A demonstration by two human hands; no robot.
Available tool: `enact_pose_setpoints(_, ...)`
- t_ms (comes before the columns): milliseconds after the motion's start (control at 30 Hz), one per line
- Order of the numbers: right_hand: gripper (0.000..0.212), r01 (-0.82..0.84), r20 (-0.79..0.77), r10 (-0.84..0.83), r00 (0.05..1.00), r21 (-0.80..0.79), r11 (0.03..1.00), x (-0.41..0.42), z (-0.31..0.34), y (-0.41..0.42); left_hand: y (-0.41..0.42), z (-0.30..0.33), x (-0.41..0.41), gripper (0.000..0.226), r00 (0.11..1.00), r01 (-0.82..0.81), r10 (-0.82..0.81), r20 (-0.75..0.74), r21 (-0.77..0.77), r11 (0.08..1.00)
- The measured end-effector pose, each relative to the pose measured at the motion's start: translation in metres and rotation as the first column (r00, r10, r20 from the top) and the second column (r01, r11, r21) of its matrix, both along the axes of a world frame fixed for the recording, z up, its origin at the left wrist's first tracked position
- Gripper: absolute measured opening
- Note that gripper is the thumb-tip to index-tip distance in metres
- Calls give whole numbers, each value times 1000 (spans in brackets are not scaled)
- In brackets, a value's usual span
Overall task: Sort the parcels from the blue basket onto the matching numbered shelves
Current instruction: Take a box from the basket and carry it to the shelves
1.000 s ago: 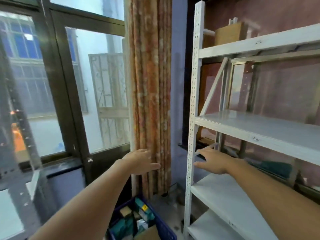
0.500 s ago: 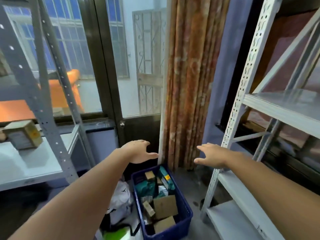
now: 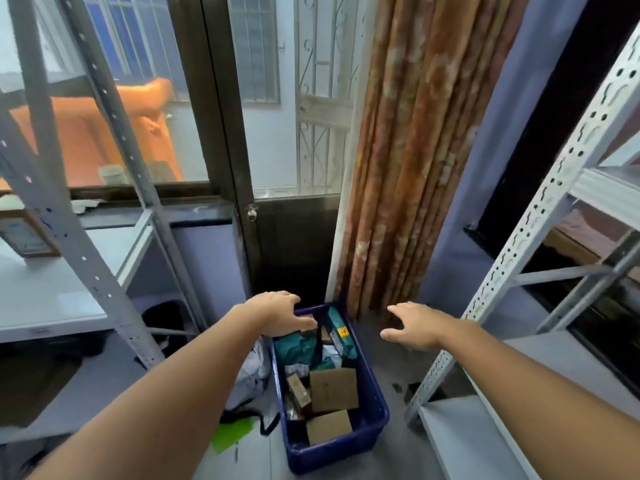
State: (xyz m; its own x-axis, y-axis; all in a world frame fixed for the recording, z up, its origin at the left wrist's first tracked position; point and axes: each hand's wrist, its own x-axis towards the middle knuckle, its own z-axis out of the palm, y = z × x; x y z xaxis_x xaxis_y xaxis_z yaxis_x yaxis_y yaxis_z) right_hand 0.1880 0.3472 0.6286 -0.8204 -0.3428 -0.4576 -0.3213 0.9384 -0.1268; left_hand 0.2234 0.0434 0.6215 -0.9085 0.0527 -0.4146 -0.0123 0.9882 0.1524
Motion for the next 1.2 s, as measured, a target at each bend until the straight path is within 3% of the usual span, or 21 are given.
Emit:
enact_pose_setpoints(300, 84, 136, 138, -129, 982, -43, 990, -90, -70, -39, -24, -51, -110, 86, 991, 100, -99, 92, -4, 995)
enact_pose_setpoints(600, 83, 153, 287, -152, 946, 16, 988, -136, -149, -30, -24, -116, -174, 90, 969, 106, -90, 232, -55, 993)
enact_pose_setpoints(767, 77, 154, 355, -154, 922, 30, 988, -159, -205, -20, -15, -169, -187, 87, 954, 15, -12, 299, -8, 1000)
enact_pose_setpoints(867, 71, 150, 376, -152, 914, 36, 988, -172, -260, -17, -6, -225, -199, 85, 947, -8, 9, 321, -4, 1000)
enact_pose_setpoints(967, 77, 132, 391, -133, 911, 29, 991, -185, -338, -12, 1, -304, -208, 88, 941, -15, 16, 338, -5, 1000)
enact_pose_setpoints(1133, 79, 117, 414, -125, 902, 43, 992, -200, -502, -8, 6, -474, -218, 86, 922, -65, 61, 383, -3, 998)
enact_pose_setpoints(1200, 76, 118, 438, -131, 890, 58, 991, -202, -570, -8, 8, -544, -224, 75, 911, -113, 98, 401, 14, 994)
